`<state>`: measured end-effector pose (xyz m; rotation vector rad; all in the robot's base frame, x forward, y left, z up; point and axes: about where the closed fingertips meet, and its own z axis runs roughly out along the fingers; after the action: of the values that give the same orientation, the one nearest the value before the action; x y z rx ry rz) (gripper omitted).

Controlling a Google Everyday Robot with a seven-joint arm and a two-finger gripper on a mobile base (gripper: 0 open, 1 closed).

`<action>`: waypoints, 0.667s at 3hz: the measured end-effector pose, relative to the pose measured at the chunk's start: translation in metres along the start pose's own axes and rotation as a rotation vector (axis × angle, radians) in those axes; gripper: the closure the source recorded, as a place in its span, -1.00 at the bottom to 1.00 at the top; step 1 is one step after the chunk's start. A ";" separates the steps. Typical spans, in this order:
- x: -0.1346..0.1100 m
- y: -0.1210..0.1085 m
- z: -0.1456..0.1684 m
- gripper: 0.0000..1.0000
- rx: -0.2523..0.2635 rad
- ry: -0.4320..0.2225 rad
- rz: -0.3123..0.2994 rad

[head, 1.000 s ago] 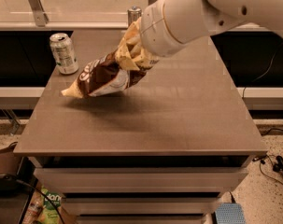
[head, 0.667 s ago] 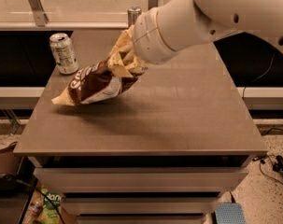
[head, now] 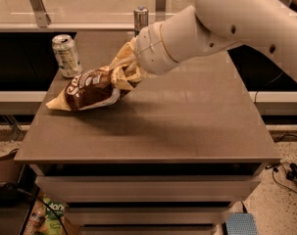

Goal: Move brown chip bag near 7up can

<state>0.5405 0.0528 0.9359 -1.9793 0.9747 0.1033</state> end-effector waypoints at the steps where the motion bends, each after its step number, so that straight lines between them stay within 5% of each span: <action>1: 0.021 0.002 0.010 1.00 -0.014 -0.023 0.031; 2: 0.020 0.002 0.011 0.63 -0.016 -0.025 0.030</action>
Offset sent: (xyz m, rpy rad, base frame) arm 0.0148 -0.0053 -0.0146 0.0129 0.0344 0.0033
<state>0.5564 0.0486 0.9191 -1.9742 0.9902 0.1529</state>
